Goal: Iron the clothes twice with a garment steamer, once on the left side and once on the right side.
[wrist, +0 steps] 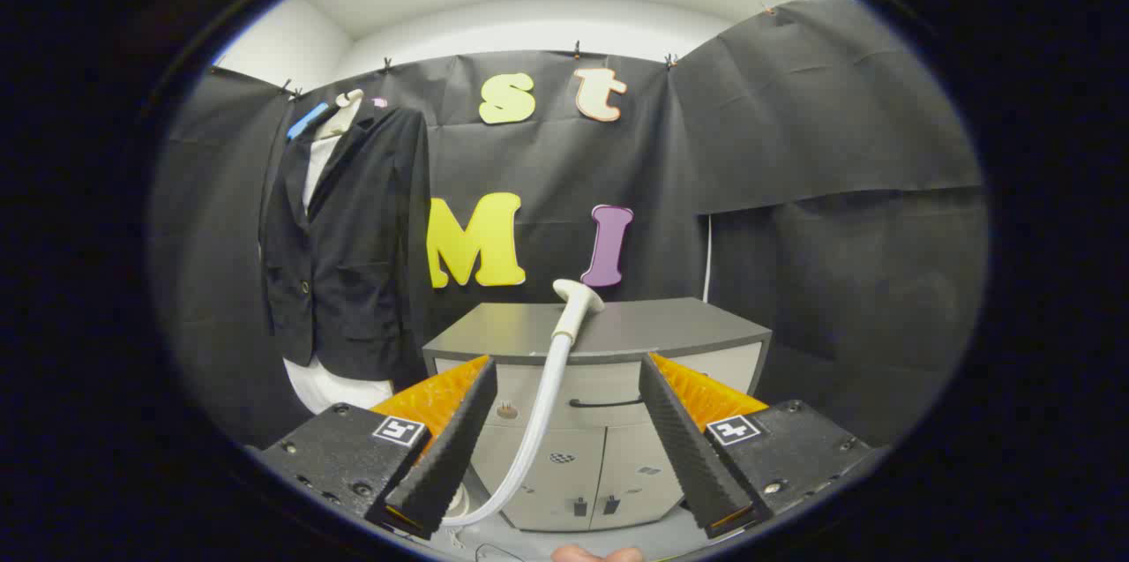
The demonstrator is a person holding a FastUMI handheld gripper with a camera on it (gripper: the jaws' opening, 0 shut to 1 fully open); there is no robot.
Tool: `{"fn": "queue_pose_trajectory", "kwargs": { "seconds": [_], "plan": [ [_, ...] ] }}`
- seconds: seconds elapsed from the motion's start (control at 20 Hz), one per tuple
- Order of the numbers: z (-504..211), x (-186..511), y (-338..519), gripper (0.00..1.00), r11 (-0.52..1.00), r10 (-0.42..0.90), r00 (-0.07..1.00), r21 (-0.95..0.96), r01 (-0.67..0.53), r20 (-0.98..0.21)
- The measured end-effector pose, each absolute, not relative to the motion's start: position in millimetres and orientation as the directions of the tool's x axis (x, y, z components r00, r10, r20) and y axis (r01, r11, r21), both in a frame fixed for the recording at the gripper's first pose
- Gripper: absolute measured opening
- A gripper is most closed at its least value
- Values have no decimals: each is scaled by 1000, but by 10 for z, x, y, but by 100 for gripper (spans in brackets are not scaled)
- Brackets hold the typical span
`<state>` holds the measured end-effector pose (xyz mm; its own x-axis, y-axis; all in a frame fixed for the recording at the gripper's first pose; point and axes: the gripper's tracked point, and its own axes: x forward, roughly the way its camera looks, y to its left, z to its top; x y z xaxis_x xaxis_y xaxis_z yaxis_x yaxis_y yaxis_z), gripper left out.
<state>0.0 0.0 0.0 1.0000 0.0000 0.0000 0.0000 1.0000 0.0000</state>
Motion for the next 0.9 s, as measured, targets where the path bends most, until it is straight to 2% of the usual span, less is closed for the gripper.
{"fn": "queue_pose_trajectory", "kwargs": {
  "seconds": [0.5,0.9],
  "plan": [
    [73,-12,169,100,998,-62,998,-3,62,0],
    [-102,67,299,100,995,-102,994,11,103,-43]
  ]
}}
